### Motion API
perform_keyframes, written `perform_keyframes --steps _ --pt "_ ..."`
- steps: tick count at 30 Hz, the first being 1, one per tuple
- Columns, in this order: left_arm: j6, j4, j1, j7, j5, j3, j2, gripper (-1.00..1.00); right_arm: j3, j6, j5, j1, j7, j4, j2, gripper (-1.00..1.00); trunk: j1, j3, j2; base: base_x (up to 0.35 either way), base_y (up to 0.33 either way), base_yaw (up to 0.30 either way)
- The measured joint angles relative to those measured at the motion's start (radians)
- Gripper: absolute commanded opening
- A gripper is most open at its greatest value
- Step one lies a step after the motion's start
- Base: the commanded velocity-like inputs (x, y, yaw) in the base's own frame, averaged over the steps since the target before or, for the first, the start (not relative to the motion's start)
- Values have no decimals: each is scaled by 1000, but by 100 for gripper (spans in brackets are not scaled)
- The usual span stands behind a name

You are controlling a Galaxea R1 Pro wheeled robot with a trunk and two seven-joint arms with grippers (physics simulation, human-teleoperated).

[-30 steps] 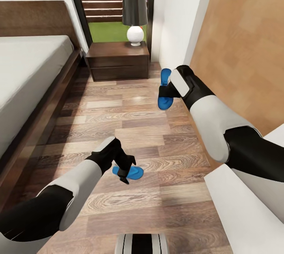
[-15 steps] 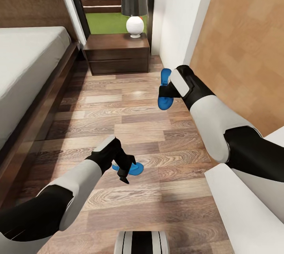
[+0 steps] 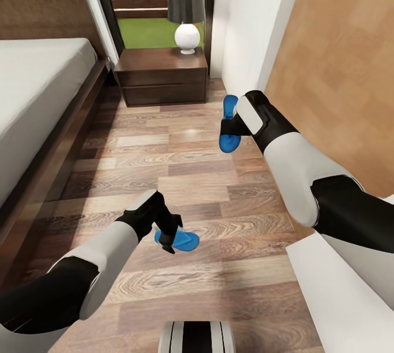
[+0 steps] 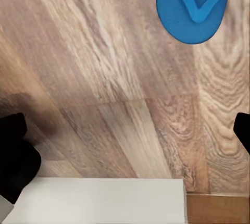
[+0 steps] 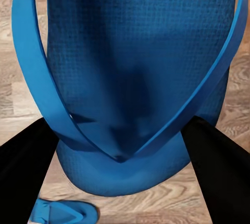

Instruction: In the bedroom, move the book from the bed onto either nightstand, and place the two sandals side by side next to the bed.

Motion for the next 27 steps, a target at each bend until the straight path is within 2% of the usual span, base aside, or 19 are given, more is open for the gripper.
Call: perform_keyframes --steps 8,27 --pt "-14 1 0 -25 -2 0 1 100 -1 0 0 0 0 0 0 -100 0 0 0 257 0 0" --pt "-21 2 0 -75 -2 0 2 100 -2 0 0 0 0 0 0 -100 1 0 0 20 0 0"
